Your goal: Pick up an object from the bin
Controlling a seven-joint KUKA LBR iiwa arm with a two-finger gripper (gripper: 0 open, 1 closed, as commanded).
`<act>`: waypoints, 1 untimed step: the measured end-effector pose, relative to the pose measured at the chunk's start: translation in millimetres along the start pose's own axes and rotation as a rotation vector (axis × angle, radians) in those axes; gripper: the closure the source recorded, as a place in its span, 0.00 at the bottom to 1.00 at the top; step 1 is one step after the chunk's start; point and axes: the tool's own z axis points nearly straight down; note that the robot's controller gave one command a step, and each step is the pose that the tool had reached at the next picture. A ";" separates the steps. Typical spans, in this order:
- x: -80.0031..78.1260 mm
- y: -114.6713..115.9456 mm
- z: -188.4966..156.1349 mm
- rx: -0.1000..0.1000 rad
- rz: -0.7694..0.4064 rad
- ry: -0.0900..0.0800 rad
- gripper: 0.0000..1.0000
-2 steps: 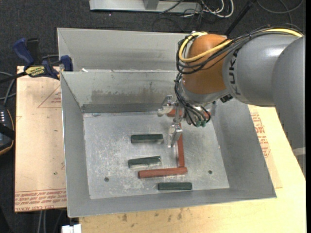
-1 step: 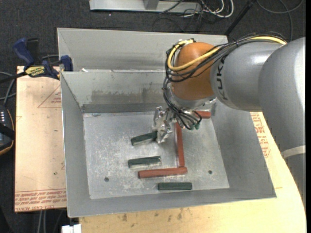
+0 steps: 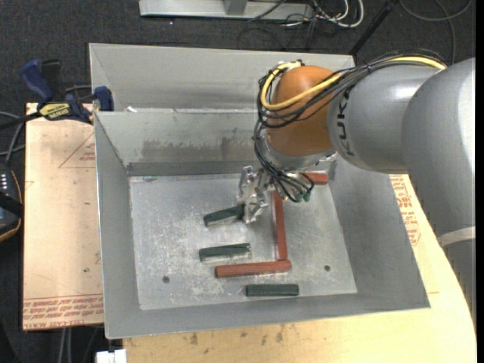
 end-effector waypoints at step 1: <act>-7.5 18.4 -158.8 0.001 -0.022 0.002 1.00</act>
Offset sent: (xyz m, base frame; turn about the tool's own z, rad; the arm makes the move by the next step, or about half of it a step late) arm 0.0000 0.0000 0.0000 0.0000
